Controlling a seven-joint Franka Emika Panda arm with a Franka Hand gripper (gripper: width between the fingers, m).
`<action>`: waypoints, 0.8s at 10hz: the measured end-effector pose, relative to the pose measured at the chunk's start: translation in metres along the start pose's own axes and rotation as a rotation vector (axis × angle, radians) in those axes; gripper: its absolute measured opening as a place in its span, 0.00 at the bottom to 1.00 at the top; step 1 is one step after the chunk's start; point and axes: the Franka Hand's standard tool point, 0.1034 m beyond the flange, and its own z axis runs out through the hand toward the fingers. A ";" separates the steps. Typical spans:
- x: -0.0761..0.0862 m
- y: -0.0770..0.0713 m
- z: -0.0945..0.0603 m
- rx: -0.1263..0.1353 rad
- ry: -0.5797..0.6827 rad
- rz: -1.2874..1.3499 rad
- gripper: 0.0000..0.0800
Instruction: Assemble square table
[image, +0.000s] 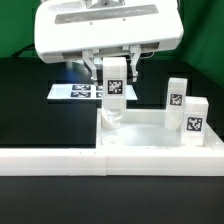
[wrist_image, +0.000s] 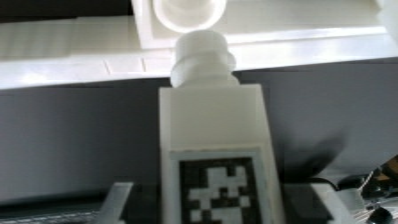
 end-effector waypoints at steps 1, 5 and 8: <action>-0.004 -0.001 0.002 0.004 -0.017 -0.003 0.36; -0.006 0.000 0.004 0.011 -0.034 -0.008 0.36; -0.011 0.008 0.010 0.004 -0.041 0.001 0.36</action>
Offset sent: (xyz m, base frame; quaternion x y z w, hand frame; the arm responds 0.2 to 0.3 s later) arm 0.0036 0.0027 0.0013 -0.0096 0.0127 0.0130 0.9998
